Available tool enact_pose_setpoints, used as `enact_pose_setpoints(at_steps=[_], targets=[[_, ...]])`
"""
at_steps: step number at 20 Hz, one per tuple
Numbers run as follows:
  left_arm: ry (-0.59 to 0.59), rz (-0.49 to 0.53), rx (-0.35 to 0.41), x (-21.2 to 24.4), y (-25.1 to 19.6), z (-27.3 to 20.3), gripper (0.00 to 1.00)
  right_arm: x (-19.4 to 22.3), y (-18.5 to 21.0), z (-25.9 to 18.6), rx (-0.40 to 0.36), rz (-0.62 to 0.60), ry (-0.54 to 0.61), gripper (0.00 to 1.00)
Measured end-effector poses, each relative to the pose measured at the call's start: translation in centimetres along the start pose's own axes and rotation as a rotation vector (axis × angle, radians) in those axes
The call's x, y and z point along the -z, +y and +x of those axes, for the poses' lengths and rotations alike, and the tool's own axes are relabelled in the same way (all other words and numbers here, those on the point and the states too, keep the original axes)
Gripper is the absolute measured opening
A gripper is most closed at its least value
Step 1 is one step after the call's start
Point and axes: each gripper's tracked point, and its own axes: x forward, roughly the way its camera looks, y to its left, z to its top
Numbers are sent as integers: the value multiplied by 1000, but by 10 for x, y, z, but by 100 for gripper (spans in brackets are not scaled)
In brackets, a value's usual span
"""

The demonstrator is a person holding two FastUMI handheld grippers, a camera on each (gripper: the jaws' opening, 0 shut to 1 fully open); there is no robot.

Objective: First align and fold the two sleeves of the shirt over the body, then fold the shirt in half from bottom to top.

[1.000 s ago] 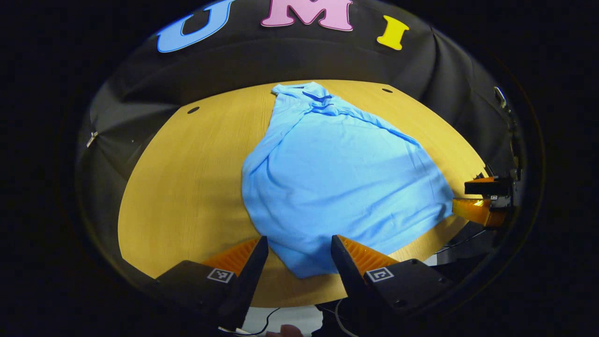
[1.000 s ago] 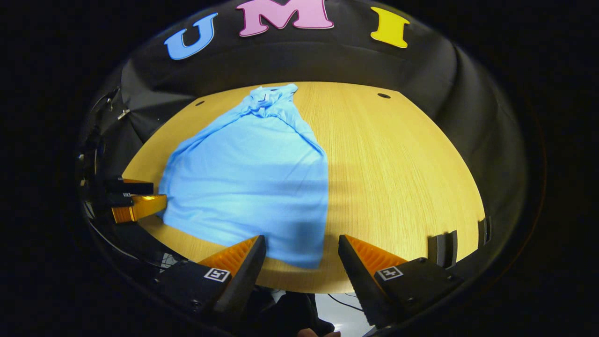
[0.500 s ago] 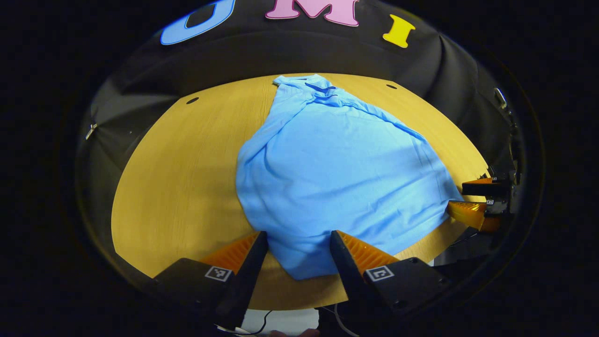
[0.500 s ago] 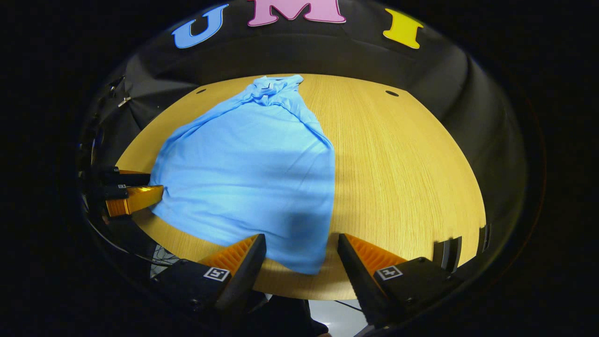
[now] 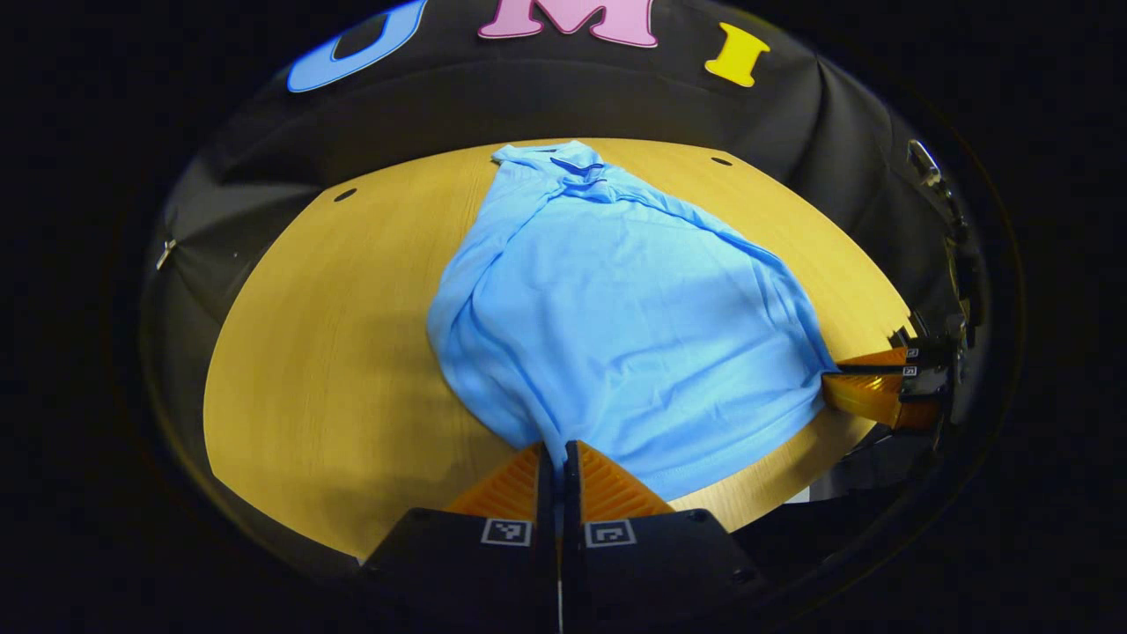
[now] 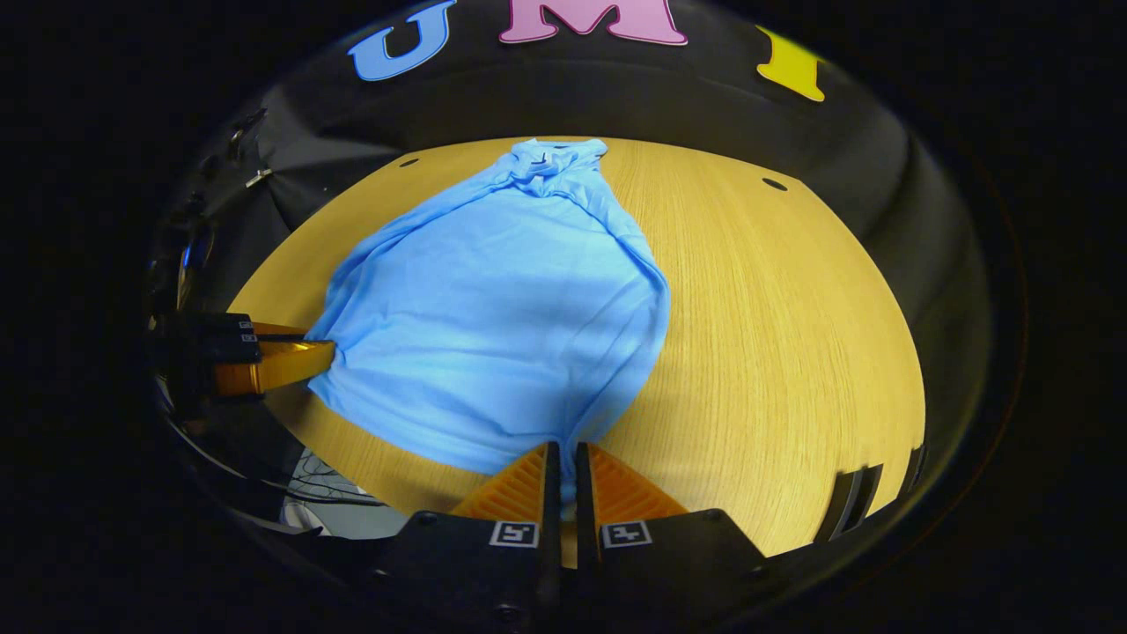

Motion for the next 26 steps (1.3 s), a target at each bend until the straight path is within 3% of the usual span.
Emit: enact_pose_setpoints(at_steps=[2,5,10,17,26], targets=[[-3,-28,1,-1,1,-1,6,-1,2,0,-31,37,2,11],[-22,-33,-5,-9,2,-5,6,-9,-4,-4,-20,53,-20,11],[-98,-64,0,-51,5,-19,6,-55,-2,-17,-31,50,-112,11],[-234,-105,-20,-155,28,-24,6,-159,-17,-8,-45,114,-243,11],[-347,-80,-68,-283,54,22,6,-301,-48,37,-26,92,-398,11]])
